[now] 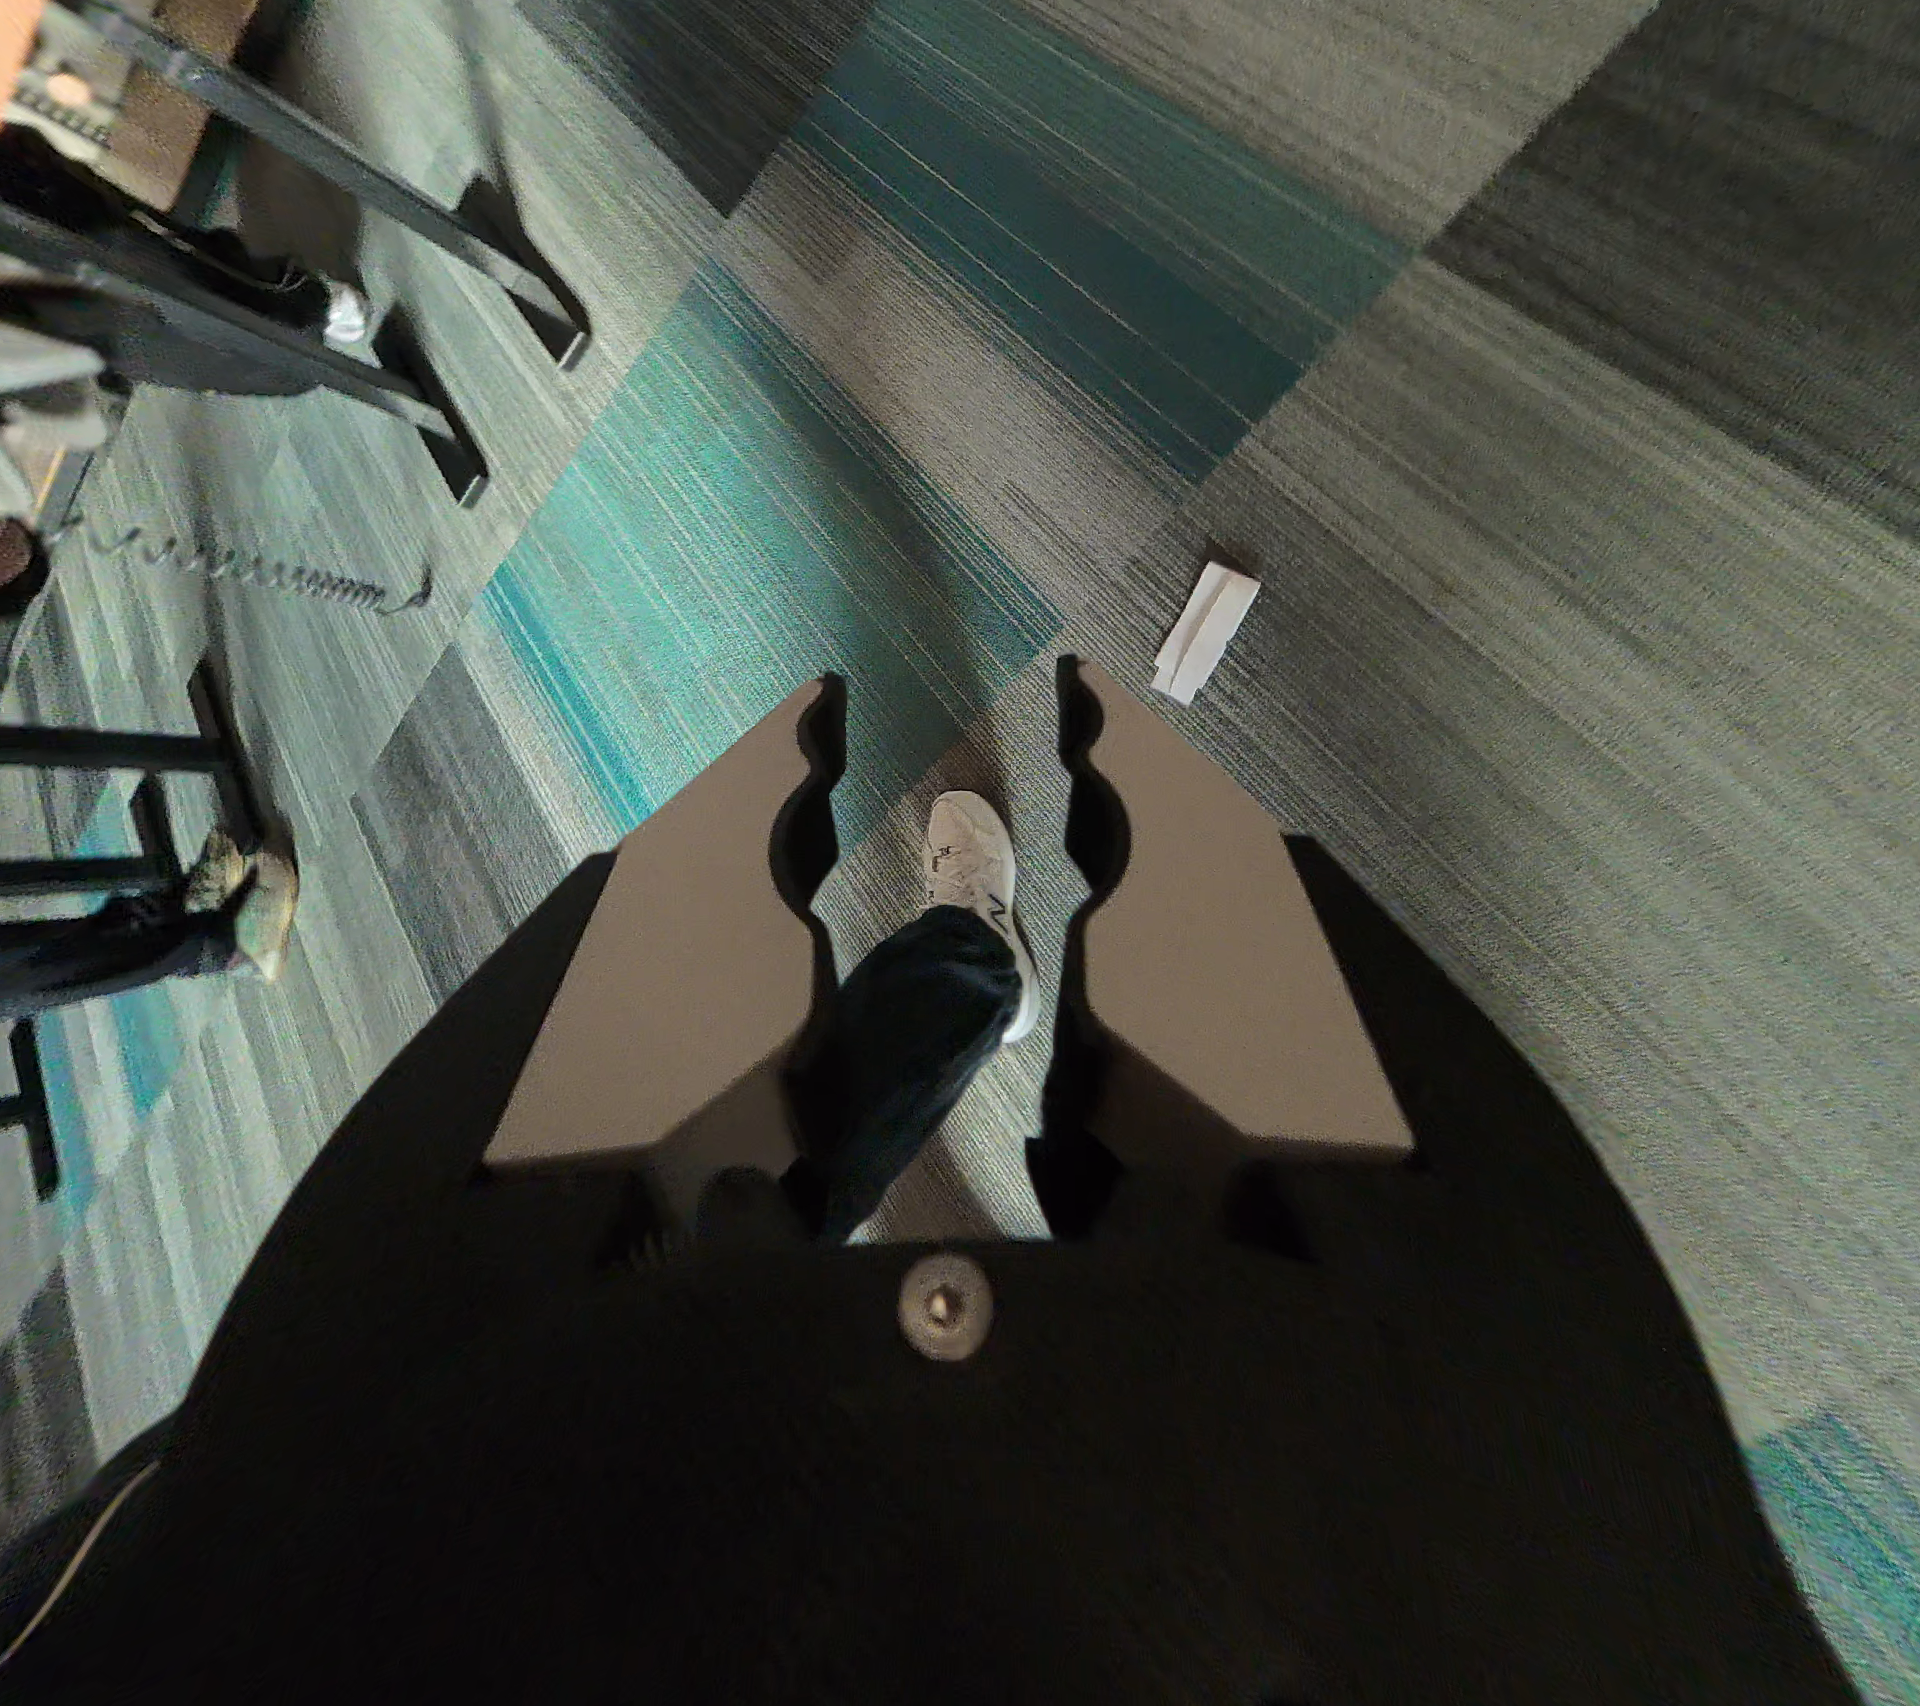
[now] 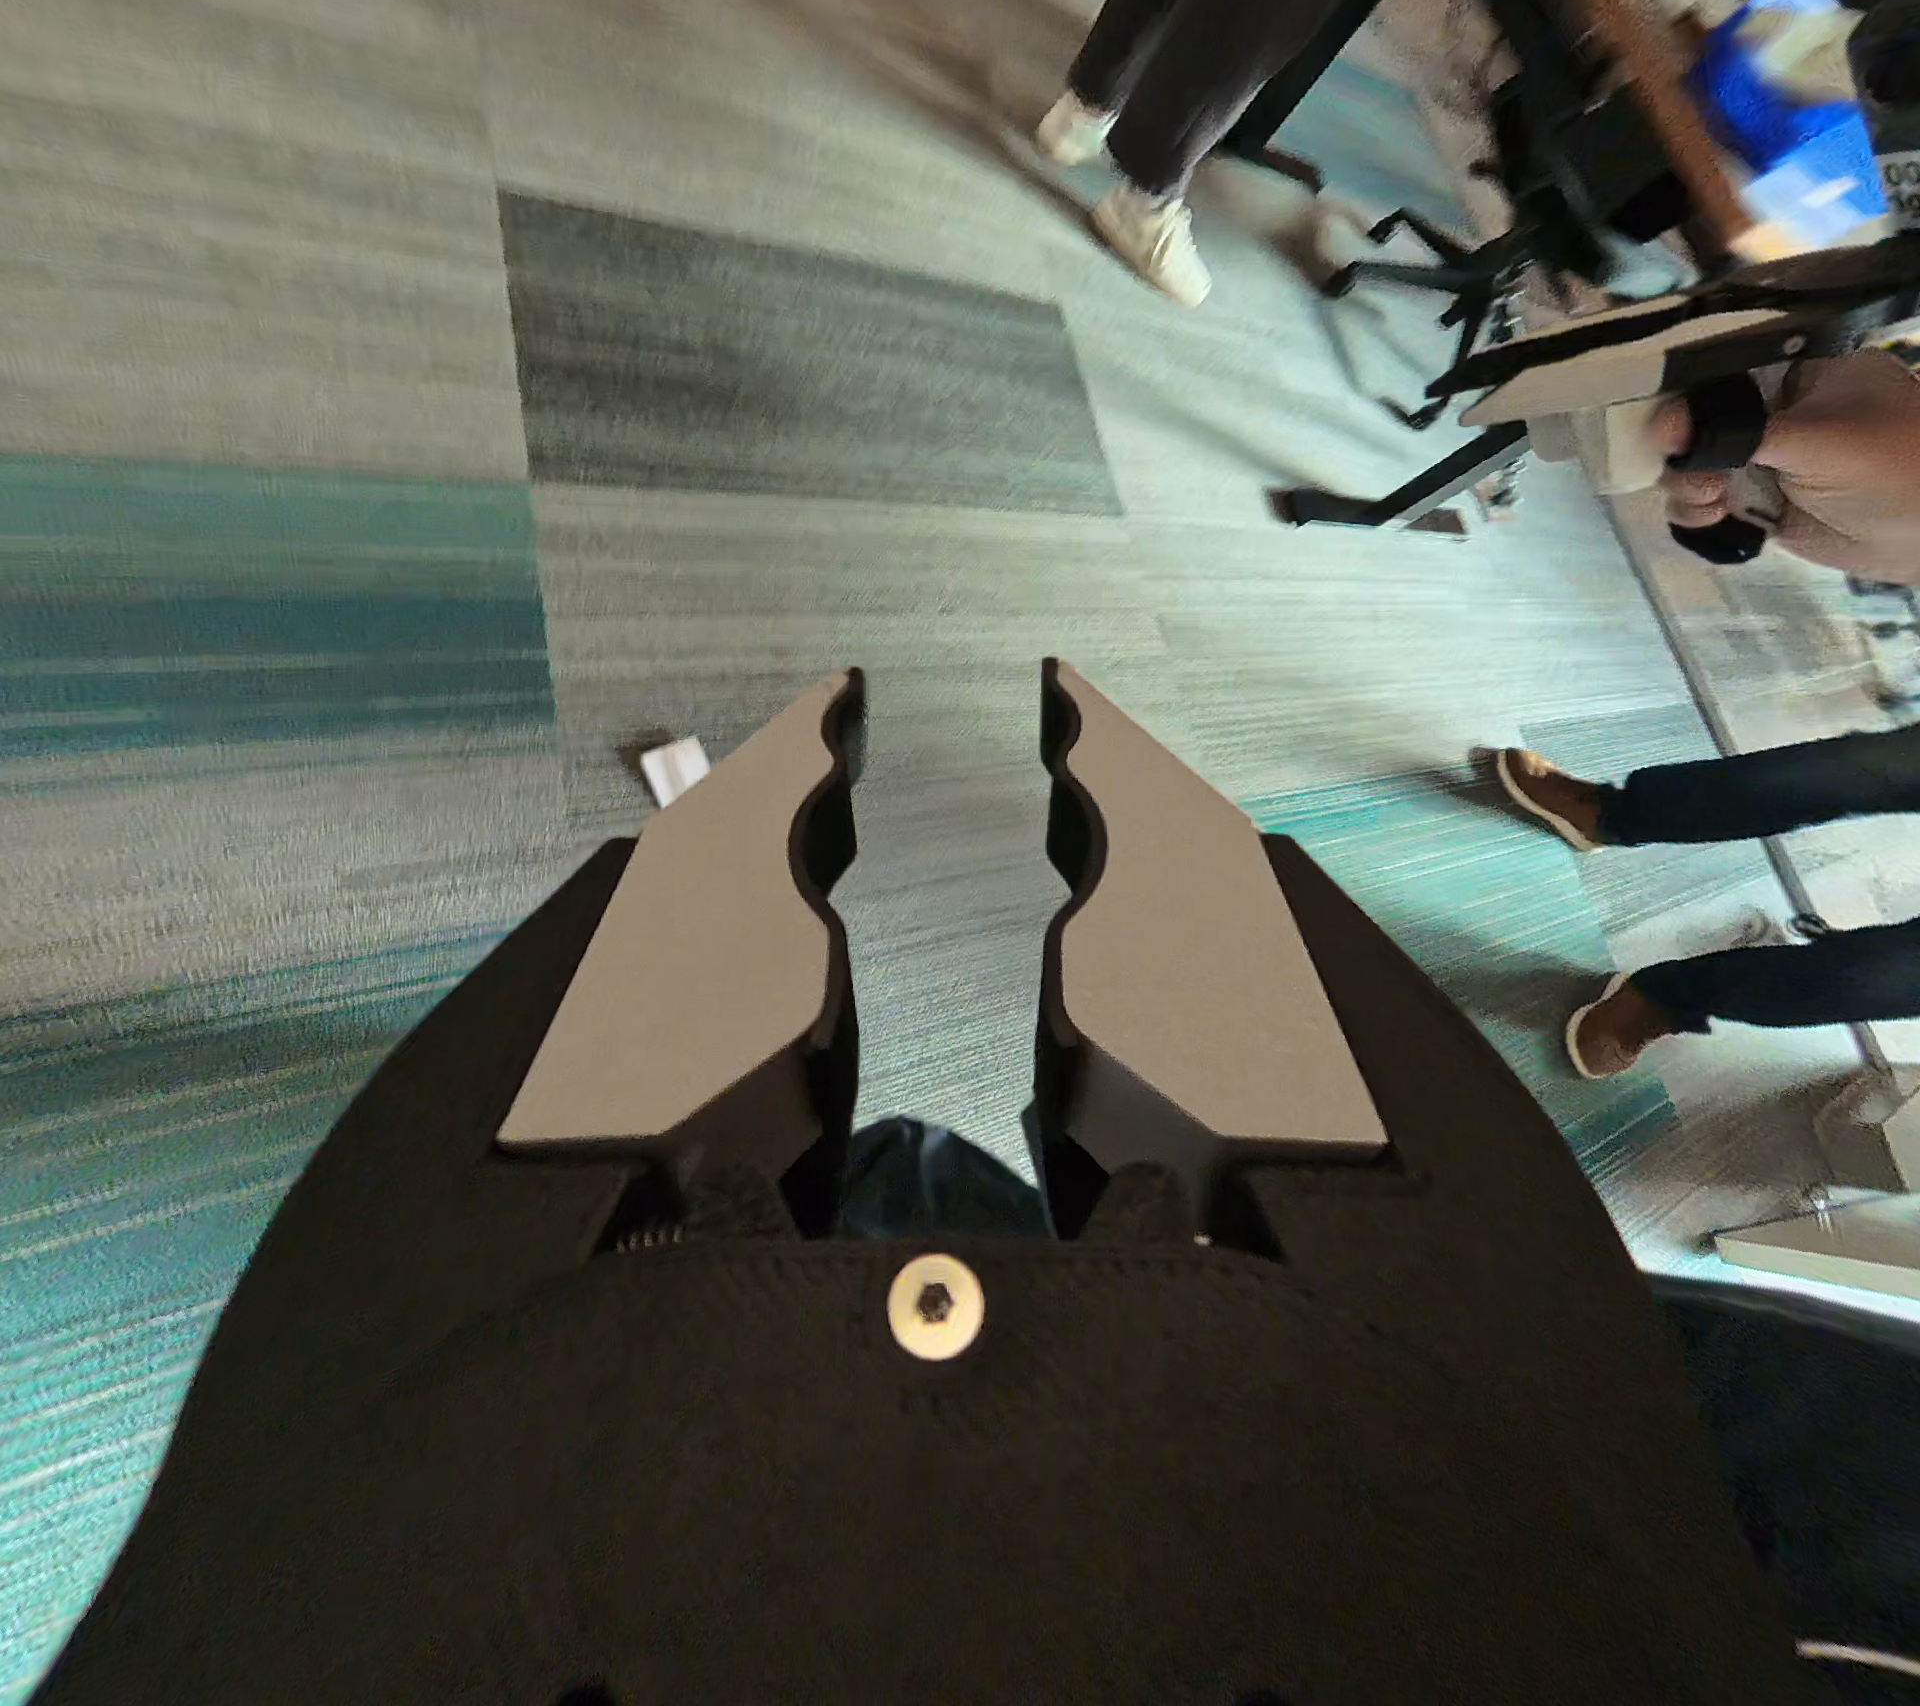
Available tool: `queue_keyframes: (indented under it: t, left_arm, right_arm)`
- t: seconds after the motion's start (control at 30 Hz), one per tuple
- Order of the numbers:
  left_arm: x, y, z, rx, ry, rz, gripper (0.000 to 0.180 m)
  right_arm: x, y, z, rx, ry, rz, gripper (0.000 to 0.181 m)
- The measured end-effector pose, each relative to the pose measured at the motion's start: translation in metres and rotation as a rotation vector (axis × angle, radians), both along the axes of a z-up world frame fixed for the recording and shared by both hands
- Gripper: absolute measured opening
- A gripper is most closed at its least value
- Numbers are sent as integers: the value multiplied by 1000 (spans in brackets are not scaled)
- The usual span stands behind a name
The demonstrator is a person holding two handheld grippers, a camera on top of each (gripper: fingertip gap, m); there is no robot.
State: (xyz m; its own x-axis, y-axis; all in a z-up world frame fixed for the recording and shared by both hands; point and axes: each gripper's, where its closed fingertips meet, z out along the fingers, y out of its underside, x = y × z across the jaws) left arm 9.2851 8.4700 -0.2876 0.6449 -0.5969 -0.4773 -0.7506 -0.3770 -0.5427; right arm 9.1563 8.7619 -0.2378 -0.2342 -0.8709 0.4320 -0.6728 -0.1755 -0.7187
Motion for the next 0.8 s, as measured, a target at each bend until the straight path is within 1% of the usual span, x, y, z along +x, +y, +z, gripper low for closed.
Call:
queue_keyframes:
  t: [0.1,0.17,0.23,0.3,0.4,0.47,0.5,0.53,0.6,0.67,0.73,0.8]
  left_arm:
    - [32,66,-128,19,111,-48,37]
    - [44,117,-214,90,263,-43,36]
    - [60,154,-306,80,358,-55,29]
    - [74,176,-403,-14,378,-25,25]
    - [86,196,-541,-159,363,102,26]
    - [90,203,-620,-244,335,263,34]
    - [91,203,-652,-298,306,375,39]
    - [94,204,-678,-341,251,491,42]
    - [96,212,-712,-360,165,697,41]
    - [92,215,-734,-372,162,834,42]
    - [91,213,-749,-404,157,917,42]
    - [85,205,-757,-432,219,976,39]
  right_arm:
    - [26,21,-96,-3,73,26,30]
    - [38,39,-147,12,102,39,31]
    - [45,53,-193,1,125,38,31]
    - [46,71,-242,9,141,58,30]
    - [39,89,-316,-20,199,91,32]
    - [33,99,-356,-34,232,123,32]
    - [29,101,-374,-41,244,136,33]
    - [24,103,-390,-47,256,150,32]
    - [15,99,-418,-84,276,159,32]
    - [10,90,-438,-112,292,150,31]
    - [9,79,-451,-132,302,141,31]
    - [13,68,-460,-130,310,129,30]
